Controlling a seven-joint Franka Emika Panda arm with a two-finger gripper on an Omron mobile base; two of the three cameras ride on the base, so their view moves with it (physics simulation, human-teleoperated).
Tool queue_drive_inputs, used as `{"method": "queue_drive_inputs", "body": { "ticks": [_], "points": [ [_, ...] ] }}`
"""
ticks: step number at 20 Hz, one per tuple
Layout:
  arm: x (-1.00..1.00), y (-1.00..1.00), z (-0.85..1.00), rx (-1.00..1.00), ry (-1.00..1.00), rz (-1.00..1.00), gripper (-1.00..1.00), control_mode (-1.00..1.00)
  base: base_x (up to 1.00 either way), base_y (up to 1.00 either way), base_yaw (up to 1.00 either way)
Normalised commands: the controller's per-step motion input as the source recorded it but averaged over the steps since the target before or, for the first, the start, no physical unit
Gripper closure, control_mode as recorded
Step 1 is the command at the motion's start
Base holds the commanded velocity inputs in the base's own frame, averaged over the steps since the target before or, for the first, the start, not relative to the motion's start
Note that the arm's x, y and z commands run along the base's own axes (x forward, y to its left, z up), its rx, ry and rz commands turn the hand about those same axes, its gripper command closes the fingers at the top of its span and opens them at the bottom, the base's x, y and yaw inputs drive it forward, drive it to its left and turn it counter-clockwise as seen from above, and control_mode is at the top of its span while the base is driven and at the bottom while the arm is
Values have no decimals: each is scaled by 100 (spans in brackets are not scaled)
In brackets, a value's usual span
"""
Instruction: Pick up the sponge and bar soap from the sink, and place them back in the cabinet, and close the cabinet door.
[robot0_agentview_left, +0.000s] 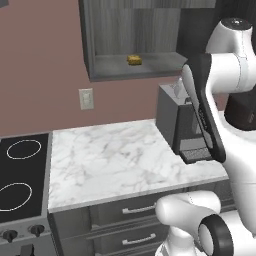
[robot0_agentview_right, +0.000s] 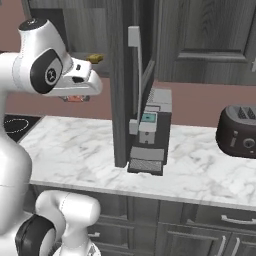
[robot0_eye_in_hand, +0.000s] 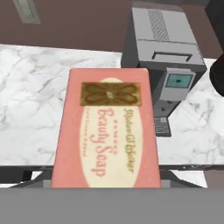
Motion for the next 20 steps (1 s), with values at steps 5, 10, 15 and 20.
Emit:
{"method": "queue_drive_inputs", "body": {
  "ticks": [5, 10, 15, 20],
  "points": [
    [62, -8, 36, 0, 0, 0, 100, -100, 0, 0, 0],
    [54, -12, 39, 1, 0, 0, 100, -100, 0, 0, 0],
    [39, -12, 31, 1, 0, 0, 100, -100, 0, 0, 0],
    [32, -1, 5, 0, -1, 0, 100, -100, 0, 0, 0]
  ]
}}
